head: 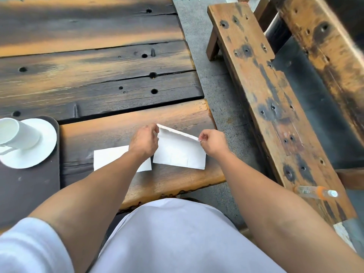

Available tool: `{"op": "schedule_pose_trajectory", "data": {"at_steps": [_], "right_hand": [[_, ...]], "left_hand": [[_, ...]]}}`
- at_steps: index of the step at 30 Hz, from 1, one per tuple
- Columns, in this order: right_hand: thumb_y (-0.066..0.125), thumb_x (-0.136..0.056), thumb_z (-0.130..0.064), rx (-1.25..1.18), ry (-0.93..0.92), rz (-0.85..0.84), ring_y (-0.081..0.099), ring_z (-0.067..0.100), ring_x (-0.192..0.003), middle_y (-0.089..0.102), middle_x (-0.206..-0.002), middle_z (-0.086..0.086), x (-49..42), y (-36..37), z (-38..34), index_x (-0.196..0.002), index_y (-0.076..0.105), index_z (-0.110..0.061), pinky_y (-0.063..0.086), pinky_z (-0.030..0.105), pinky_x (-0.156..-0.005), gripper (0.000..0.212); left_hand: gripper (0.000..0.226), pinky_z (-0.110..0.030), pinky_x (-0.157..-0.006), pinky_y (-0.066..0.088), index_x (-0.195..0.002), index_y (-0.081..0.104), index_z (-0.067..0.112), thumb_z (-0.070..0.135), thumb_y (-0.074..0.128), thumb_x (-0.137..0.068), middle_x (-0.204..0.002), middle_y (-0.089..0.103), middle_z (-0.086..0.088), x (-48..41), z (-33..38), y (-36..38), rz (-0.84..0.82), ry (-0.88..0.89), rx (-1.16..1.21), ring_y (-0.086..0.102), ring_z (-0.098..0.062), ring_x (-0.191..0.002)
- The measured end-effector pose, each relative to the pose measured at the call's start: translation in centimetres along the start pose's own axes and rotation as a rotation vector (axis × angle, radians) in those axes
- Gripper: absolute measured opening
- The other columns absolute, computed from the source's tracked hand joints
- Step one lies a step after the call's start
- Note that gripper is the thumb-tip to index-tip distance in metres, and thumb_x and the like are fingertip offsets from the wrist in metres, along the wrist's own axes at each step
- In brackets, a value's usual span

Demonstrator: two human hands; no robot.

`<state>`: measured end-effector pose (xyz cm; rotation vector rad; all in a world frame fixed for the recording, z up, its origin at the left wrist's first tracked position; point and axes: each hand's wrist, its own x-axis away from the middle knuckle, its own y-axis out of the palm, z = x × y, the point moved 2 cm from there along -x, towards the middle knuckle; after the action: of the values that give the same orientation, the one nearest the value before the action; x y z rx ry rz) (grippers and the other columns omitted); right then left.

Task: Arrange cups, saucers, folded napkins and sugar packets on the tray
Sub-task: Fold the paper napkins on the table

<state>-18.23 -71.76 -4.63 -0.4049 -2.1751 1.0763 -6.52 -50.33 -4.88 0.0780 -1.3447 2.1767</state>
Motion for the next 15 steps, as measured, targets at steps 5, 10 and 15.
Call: {"op": "schedule_pose_trajectory", "data": {"at_steps": [5, 10, 15], "right_hand": [[0.052, -0.082, -0.004, 0.006, -0.044, -0.017, 0.065, 0.02, -0.078, 0.068, -0.081, -0.003, 1.2, 0.2, 0.2, -0.063, 0.062, -0.032, 0.057, 0.031, -0.071, 0.035], [0.055, -0.084, -0.004, -0.027, -0.051, -0.01, 0.064, 0.02, -0.08, 0.067, -0.078, -0.003, 2.3, 0.0, 0.7, -0.068, 0.065, -0.03, 0.055, 0.03, -0.072, 0.032], [0.056, -0.086, -0.002, -0.073, -0.018, -0.03, 0.061, 0.017, -0.077, 0.065, -0.076, -0.003, 3.0, -0.2, 1.2, -0.071, 0.067, -0.026, 0.051, 0.025, -0.071, 0.031]], "left_hand": [[0.039, -0.035, -0.084, 0.047, -0.131, 0.05, 0.028, 0.016, 0.06, -0.096, -0.114, 0.056, 0.0, 0.4, 0.4, 0.3, -0.002, 0.032, -0.033, 0.056, -0.024, -0.106], [0.033, -0.036, -0.086, 0.049, -0.125, 0.056, 0.029, 0.019, 0.062, -0.095, -0.113, 0.055, 0.002, 0.7, 0.2, 1.0, 0.001, 0.033, -0.098, 0.058, -0.025, -0.106], [0.025, -0.037, -0.083, 0.049, -0.119, 0.06, 0.028, 0.021, 0.062, -0.095, -0.107, 0.053, 0.004, 1.5, -0.3, 1.7, -0.014, 0.008, -0.117, 0.059, -0.025, -0.103]]}}
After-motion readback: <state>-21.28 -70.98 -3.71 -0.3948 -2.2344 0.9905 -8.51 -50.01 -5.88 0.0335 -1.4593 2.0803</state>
